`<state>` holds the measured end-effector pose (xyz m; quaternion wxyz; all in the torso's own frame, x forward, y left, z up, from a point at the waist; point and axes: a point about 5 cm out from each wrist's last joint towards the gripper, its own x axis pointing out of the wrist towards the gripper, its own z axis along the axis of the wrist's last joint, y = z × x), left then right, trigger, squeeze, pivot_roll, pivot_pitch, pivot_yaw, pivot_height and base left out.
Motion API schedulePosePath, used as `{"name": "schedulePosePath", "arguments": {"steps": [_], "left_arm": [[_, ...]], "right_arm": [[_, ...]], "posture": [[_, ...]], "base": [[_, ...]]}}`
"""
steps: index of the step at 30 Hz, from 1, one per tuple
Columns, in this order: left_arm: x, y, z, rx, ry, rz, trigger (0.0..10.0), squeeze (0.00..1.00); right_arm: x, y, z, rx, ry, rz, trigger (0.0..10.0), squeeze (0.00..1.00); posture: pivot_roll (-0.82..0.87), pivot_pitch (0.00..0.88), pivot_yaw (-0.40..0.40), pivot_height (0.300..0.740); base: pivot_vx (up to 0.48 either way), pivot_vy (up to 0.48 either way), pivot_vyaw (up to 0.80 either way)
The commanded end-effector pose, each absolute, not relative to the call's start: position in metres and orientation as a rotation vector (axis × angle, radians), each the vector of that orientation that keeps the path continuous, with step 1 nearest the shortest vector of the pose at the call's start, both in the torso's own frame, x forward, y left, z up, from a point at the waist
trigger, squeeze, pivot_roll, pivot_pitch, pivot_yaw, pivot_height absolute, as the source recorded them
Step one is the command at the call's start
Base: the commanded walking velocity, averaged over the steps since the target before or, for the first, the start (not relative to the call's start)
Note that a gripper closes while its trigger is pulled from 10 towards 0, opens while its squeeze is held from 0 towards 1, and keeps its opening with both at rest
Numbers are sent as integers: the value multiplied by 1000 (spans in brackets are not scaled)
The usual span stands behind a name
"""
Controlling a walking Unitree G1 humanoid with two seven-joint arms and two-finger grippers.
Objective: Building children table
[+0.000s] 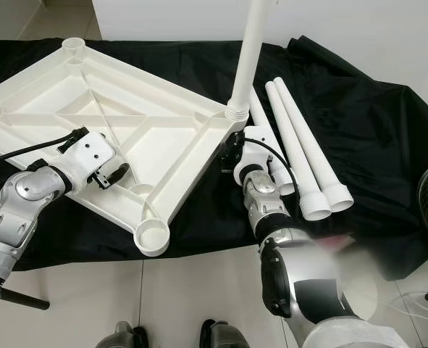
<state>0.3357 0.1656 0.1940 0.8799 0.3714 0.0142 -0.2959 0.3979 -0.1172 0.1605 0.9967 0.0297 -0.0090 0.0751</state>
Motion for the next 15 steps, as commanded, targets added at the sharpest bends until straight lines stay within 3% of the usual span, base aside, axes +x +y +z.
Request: {"name": "schedulePosePath", "arguments": {"steps": [1, 8, 15], "left_arm": [[332, 141, 181, 768, 75, -815, 10000, 0], [340, 149, 187, 757, 52, -752, 10000, 0], [348, 167, 197, 674, 50, -728, 10000, 0]], "right_arm": [[396, -78, 176, 71, -102, 327, 10000, 0], [394, -91, 175, 73, -155, 263, 10000, 0], [380, -122, 165, 66, -276, 168, 10000, 0]], "posture": [[6, 156, -47, 740], [3, 153, -48, 740], [-6, 146, -46, 740]], "base": [[0, 0, 0], [0, 0, 0], [0, 0, 0]]}}
